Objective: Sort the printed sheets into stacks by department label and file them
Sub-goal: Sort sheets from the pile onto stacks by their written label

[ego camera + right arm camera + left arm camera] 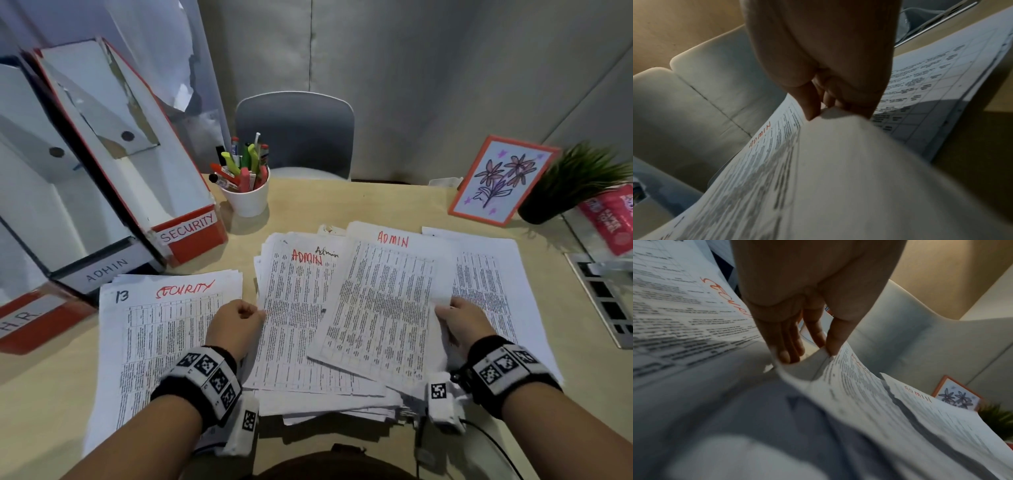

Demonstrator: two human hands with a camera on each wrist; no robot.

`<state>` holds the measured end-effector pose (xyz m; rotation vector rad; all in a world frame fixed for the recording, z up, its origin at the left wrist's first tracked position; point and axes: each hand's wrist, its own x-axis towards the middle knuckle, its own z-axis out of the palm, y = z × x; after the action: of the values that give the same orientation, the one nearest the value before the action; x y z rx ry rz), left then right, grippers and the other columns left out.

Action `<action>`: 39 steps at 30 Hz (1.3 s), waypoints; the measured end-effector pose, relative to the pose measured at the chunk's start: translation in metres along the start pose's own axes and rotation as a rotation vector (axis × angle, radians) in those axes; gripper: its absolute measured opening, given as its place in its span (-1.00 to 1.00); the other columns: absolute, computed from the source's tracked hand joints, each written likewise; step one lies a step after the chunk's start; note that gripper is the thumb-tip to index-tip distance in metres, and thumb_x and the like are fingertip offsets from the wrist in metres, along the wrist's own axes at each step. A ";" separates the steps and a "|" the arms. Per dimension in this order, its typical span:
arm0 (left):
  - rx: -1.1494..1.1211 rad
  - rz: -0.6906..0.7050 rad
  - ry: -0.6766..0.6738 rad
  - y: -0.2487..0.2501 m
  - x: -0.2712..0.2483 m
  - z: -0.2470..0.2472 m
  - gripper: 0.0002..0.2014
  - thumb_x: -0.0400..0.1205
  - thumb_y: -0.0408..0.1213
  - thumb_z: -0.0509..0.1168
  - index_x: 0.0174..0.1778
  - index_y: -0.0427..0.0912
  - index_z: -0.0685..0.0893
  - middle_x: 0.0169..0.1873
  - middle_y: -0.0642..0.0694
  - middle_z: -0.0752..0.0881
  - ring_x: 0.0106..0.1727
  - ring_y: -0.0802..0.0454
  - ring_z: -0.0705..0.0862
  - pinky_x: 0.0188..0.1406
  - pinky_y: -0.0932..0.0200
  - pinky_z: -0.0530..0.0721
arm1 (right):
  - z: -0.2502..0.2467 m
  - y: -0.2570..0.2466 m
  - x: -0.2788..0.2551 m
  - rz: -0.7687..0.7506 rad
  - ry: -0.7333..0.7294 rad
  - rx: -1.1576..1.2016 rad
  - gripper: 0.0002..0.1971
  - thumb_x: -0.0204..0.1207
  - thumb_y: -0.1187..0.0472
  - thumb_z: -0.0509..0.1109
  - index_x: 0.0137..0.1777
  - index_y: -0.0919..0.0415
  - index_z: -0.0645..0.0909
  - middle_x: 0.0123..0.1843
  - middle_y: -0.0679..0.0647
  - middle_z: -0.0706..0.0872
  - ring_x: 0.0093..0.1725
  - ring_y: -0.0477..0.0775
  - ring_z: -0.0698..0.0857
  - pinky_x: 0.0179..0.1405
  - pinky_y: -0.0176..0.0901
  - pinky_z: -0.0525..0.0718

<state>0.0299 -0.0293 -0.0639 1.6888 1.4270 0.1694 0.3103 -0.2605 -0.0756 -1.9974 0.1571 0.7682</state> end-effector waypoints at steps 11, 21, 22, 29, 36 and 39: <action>-0.233 -0.054 -0.164 0.012 0.005 -0.004 -0.86 0.52 -0.39 0.36 -0.02 -0.18 0.66 -0.35 -0.12 0.67 -0.42 -0.04 0.59 -0.42 0.14 0.56 | 0.038 -0.012 -0.031 -0.158 -0.273 -0.242 -0.86 0.46 0.49 0.41 -0.02 0.33 0.67 -0.15 0.18 0.76 -0.20 0.08 0.72 -0.29 -0.22 0.66; -0.308 -0.012 -0.435 0.025 0.001 0.001 -0.81 0.49 -0.66 0.37 -0.20 -0.29 0.75 -0.38 -0.11 0.79 -0.26 -0.05 0.73 -0.37 0.22 0.70 | 0.054 -0.005 -0.031 -0.147 -0.317 -0.207 -0.84 0.28 0.64 0.47 -0.21 0.46 0.64 -0.35 0.17 0.64 -0.36 0.08 0.60 -0.40 -0.23 0.61; -0.297 -0.016 -0.445 0.025 -0.001 0.001 -0.81 0.51 -0.64 0.35 -0.20 -0.28 0.77 -0.39 -0.09 0.79 -0.30 0.01 0.72 -0.43 0.26 0.68 | 0.052 -0.004 -0.029 -0.169 -0.318 -0.226 -0.82 0.30 0.61 0.47 -0.25 0.35 0.65 -0.37 0.11 0.68 -0.35 0.08 0.63 -0.40 -0.21 0.60; -0.376 -0.085 -0.543 0.019 0.003 0.001 -0.64 0.49 -0.73 0.30 -0.44 -0.25 0.85 -0.13 -0.06 0.84 -0.05 0.03 0.78 -0.19 0.34 0.72 | 0.043 -0.006 -0.027 -0.202 -0.428 -0.047 -0.68 0.52 0.58 0.25 -0.06 0.15 0.68 -0.04 0.28 0.67 -0.07 0.21 0.68 -0.04 -0.07 0.66; -0.324 -0.059 -0.512 0.022 0.000 0.000 -0.78 0.53 -0.65 0.30 -0.22 -0.37 0.84 -0.17 -0.13 0.85 -0.27 0.09 0.80 -0.40 0.32 0.70 | 0.044 -0.002 -0.033 -0.271 -0.395 -0.230 -0.62 0.43 0.64 0.29 -0.32 0.15 0.74 -0.31 0.08 0.74 -0.31 0.09 0.63 -0.36 -0.14 0.55; -0.279 -0.027 -0.418 0.021 0.004 -0.007 -0.65 0.50 -0.75 0.15 -0.13 -0.33 0.79 -0.21 -0.22 0.83 -0.19 -0.11 0.79 -0.24 -0.03 0.78 | 0.044 -0.002 -0.032 -0.228 -0.334 -0.276 -0.69 0.42 0.54 0.36 -0.42 0.15 0.66 -0.46 0.02 0.69 -0.37 0.04 0.62 -0.29 -0.08 0.60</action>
<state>0.0423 -0.0211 -0.0470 1.3775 1.0587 -0.0028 0.2657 -0.2291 -0.0707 -2.0619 -0.3847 1.0006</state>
